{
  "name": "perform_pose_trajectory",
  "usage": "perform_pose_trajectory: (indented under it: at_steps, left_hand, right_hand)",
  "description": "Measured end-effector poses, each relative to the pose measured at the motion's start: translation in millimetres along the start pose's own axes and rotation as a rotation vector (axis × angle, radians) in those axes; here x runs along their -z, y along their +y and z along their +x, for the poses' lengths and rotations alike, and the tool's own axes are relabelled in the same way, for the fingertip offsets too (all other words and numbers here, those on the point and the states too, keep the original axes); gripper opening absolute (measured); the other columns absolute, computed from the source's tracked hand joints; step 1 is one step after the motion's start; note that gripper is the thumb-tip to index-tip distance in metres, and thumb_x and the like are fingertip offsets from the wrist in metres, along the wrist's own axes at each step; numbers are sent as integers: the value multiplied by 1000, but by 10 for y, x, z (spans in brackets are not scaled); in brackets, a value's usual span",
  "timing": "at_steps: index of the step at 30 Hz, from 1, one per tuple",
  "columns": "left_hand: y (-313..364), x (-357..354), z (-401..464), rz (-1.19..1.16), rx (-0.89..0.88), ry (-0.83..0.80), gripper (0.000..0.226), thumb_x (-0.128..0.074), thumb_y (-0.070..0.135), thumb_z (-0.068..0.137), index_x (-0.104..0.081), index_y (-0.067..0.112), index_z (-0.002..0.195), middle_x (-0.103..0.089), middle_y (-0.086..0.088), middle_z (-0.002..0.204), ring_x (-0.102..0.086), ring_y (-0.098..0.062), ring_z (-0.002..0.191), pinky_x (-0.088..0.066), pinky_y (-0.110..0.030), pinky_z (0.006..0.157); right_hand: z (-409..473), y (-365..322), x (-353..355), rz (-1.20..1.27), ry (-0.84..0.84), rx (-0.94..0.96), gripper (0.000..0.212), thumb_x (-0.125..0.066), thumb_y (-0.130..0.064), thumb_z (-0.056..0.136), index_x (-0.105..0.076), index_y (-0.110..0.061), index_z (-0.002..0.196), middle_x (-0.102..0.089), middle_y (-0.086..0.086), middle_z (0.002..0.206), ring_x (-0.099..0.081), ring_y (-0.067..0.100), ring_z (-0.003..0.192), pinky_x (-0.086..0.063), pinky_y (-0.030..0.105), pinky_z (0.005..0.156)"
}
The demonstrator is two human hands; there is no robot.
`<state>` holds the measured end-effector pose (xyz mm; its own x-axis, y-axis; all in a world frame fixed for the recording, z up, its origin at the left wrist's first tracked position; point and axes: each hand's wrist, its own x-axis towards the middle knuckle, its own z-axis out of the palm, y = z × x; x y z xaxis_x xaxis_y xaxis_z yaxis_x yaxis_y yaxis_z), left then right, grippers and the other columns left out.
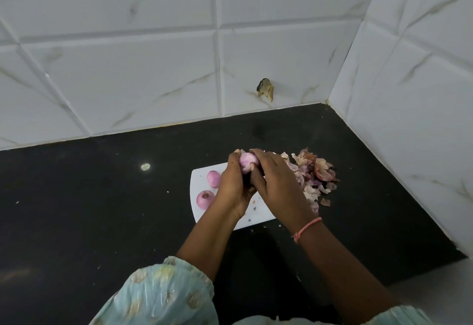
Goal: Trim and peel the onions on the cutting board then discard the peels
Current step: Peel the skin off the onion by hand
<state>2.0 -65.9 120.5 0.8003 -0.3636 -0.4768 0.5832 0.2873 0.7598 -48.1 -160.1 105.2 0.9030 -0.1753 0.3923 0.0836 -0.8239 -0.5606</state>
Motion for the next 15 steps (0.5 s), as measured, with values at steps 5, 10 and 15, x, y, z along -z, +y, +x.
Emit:
perform_pose_trajectory:
  at_steps: [5,10,15]
  left_hand:
    - [-28,22,5,74,-35,31,48,-39,41,106,-71,10,89,-73,-9,80,-69,-14,67,-50,-23,57]
    - [-20,44,-1,100,-71,5,47,-40,42,106,-63,10,81,-47,-9,71,-39,-12,55,-31,-26,51]
    - [22,91,1,278,-185,-99,55,-38,46,105,-70,3,92,-68,-20,91,-61,-29,86,-48,-40,82]
  right_hand:
    - [-10,21,-31,-44,4,-4,51,-32,-36,97,-54,-5,131,-64,12,117,-60,24,105,-51,35,87]
    - [45,56,-23,166,99,-87,24,-48,-12,101,-61,-9,120,-66,-3,106,-58,-1,92,-46,10,82]
    - [67,-26,27,333,45,-155,40,-54,-47,91,-60,-16,114,-62,-21,89,-65,-2,84,-47,8,67]
